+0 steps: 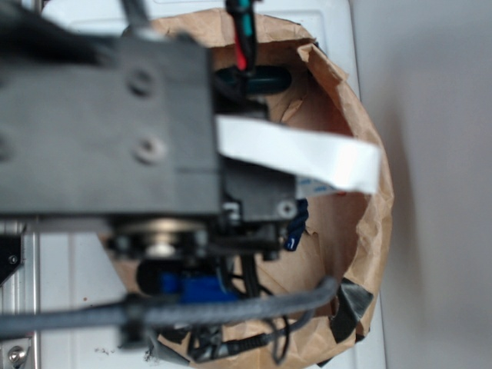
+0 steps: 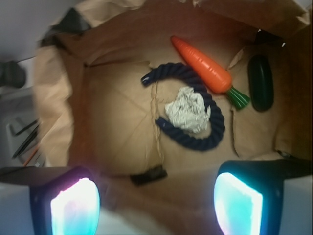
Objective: Grab the white paper.
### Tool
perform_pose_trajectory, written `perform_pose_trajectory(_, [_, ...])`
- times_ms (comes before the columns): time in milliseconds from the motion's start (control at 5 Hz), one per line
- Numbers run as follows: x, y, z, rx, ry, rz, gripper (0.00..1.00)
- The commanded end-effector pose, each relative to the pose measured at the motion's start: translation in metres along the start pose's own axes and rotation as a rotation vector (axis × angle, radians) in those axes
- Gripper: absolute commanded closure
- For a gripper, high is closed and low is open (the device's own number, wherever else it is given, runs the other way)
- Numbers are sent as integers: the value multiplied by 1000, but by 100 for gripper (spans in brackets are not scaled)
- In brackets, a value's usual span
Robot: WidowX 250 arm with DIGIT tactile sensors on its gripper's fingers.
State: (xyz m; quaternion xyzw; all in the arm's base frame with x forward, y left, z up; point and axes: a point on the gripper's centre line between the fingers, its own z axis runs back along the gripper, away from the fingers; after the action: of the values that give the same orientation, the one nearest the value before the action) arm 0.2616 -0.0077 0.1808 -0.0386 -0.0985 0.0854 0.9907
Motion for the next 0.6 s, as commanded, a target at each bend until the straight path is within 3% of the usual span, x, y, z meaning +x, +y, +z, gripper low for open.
perform_pose_trajectory(0, [14, 9, -50, 82, -6, -21, 0])
perform_pose_trajectory(400, [24, 32, -73, 119, -5, -9, 0])
